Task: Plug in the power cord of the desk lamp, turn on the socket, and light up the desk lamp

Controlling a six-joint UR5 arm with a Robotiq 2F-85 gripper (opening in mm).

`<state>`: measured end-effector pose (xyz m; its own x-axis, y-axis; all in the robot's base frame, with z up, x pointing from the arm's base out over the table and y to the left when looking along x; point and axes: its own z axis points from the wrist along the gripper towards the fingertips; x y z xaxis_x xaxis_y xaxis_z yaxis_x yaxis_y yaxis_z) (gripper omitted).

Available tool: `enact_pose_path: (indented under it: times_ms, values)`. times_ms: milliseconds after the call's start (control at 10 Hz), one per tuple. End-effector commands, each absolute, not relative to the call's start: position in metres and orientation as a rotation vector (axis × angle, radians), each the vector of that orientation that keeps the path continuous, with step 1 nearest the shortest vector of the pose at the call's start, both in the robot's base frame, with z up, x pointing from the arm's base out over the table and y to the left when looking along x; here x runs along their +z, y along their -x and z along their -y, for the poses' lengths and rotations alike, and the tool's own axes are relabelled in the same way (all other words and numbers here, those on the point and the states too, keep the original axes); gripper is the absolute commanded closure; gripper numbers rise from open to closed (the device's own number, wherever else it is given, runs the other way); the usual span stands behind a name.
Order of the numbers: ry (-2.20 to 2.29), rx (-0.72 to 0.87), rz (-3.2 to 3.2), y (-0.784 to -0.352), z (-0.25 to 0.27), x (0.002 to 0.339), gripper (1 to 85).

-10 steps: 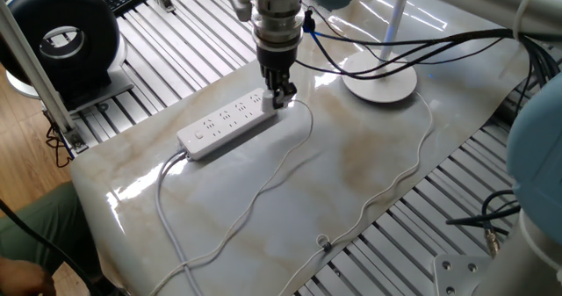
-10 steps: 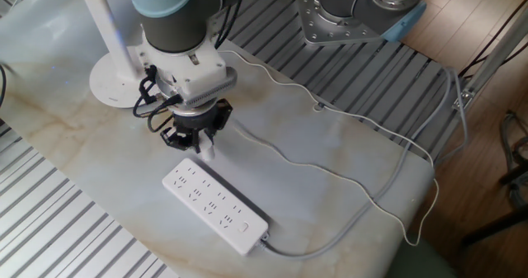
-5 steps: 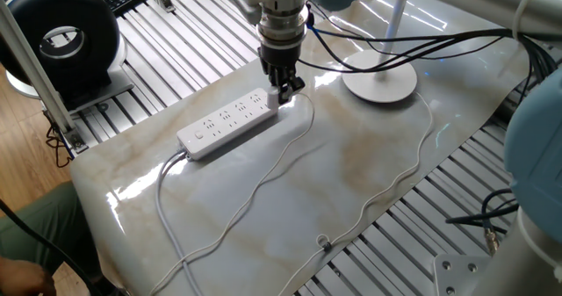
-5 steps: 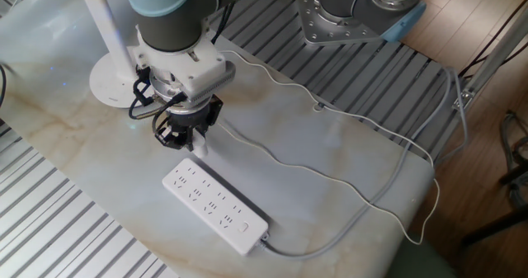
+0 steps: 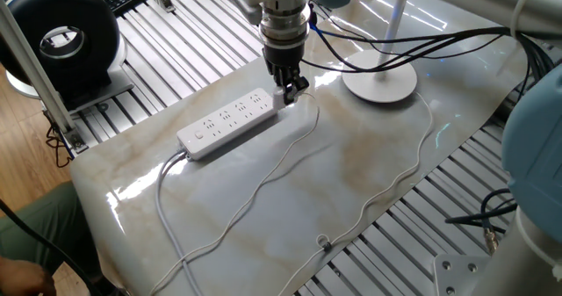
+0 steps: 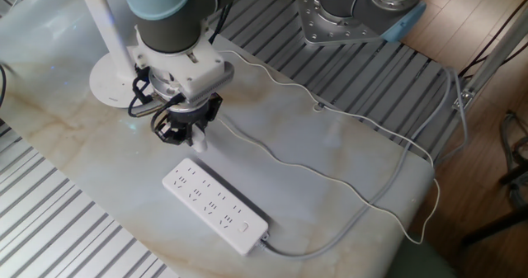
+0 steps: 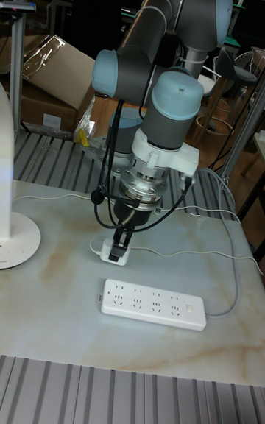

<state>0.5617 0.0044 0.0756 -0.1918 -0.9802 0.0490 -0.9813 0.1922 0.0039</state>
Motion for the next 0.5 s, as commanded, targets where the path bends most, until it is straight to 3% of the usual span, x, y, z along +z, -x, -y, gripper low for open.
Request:
enact_pose_path:
  times_ms: [0,400]
  values:
    - [-1.918,0.017,2.468,-0.564,-0.011,0.076,84.7]
    - [-2.019,-0.030,2.423,-0.578,-0.022,0.072,84.7]
